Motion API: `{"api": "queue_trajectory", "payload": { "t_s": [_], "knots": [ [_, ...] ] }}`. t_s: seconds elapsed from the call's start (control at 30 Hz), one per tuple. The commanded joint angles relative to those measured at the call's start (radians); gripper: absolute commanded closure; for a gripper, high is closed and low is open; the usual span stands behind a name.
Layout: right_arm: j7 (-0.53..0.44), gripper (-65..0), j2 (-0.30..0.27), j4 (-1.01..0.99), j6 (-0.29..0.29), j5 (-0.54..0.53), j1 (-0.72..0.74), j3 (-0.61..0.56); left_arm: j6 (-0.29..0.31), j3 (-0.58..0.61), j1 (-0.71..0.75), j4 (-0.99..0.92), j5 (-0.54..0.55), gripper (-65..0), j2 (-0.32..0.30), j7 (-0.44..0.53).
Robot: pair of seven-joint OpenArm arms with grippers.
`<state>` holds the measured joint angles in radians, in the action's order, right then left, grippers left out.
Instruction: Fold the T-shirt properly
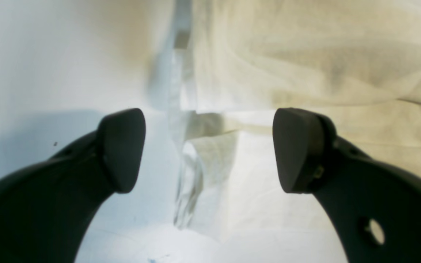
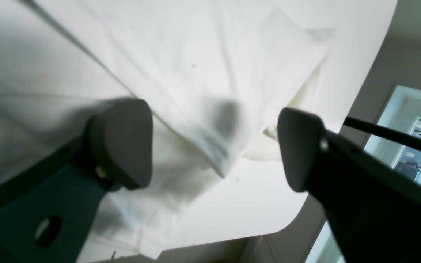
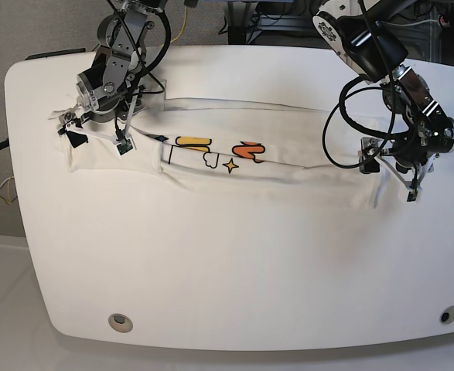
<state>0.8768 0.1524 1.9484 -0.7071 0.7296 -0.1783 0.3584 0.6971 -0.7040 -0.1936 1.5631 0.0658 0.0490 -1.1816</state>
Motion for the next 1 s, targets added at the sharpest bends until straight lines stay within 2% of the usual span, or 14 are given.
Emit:
{"api": "queue_trajectory", "payload": {
  "t_s": [0.0, 0.33, 0.63, 0.97],
  "knots": [
    [-0.005, -52.2, -0.003, 0.016, 0.009, 0.003, 0.012, 0.000, 0.001, -0.001, -0.017, 0.015, 0.010, -52.0, -0.008, 0.016],
    [-0.005, -52.2, -0.003, 0.016, 0.009, 0.003, 0.012, -0.002, 0.001, -0.006, 0.018, 0.013, 0.012, -52.0, -0.038, 0.019],
    [-0.005, -52.2, -0.003, 0.016, 0.009, 0.002, 0.012, -0.002, 0.001, -0.003, 0.062, 0.009, 0.010, -52.0, -0.033, 0.093],
    [-0.005, -52.2, -0.003, 0.016, 0.009, 0.002, 0.012, 0.000, 0.001, -0.003, 0.065, -0.137, 0.012, -52.0, -0.034, 0.150]
  ]
}}
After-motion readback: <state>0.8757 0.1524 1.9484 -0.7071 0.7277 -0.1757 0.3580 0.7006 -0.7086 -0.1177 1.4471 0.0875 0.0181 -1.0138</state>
